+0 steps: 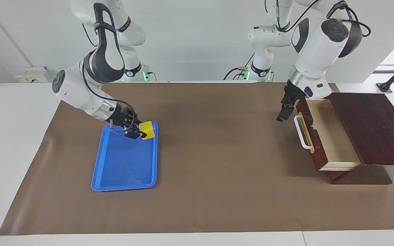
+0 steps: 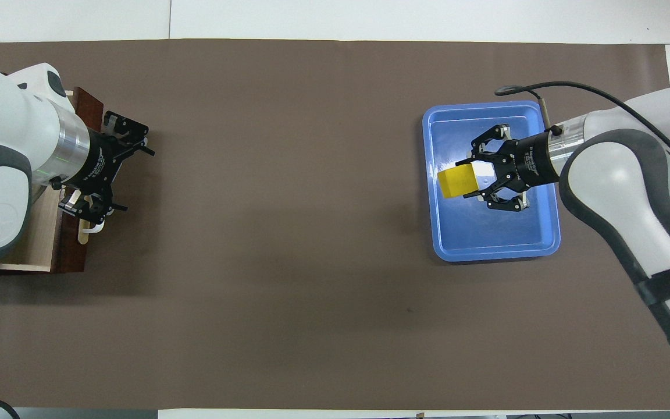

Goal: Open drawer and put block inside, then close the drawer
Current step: 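Carry the block toward the left gripper while the left gripper approaches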

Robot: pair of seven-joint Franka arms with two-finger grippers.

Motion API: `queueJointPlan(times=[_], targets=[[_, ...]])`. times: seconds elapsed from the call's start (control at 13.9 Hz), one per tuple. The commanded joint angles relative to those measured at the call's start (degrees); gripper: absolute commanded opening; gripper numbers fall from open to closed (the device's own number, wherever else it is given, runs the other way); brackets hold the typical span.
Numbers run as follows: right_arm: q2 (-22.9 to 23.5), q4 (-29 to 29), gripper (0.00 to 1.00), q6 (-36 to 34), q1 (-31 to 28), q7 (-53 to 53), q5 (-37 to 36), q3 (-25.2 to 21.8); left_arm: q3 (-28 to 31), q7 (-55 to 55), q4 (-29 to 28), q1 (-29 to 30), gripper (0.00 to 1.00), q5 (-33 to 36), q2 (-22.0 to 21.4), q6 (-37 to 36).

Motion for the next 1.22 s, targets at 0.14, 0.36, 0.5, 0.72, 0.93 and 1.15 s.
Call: queueJointPlan(times=[0.14,0.36,0.5,0.72,0.93,1.15], targets=[[0.17,5.16,0.0,-0.41,9.33,9.03,0.37,0.05,0.54,-21.21,-0.67,-2.93,1.0,-0.63,-1.19,-0.2],[0.43,6.66,0.0,1.78,15.57,14.65,-0.15,0.05,0.45,-31.14,-1.02,-5.39,1.0,-0.63,-1.27,2.07],[0.87,7.27,0.0,4.5,19.53,18.35,-1.03,0.05,0.54,-33.71,-2.33,-8.89,1.0,-0.55,-1.62,2.0],[1.31,7.28,0.0,9.42,22.27,28.17,-1.74,0.05,0.54,-44.75,-6.02,-13.73,1.0,-0.46,-3.64,2.17],[1.84,9.03,0.0,10.14,22.45,33.38,-2.17,0.32,0.54,-49.69,-8.49,-18.67,1.0,-0.28,-4.7,4.1],[2.19,8.6,0.0,9.96,24.2,34.1,-2.87,0.23,0.54,-56.65,-8.06,-22.61,1.0,-0.19,-3.74,8.23]])
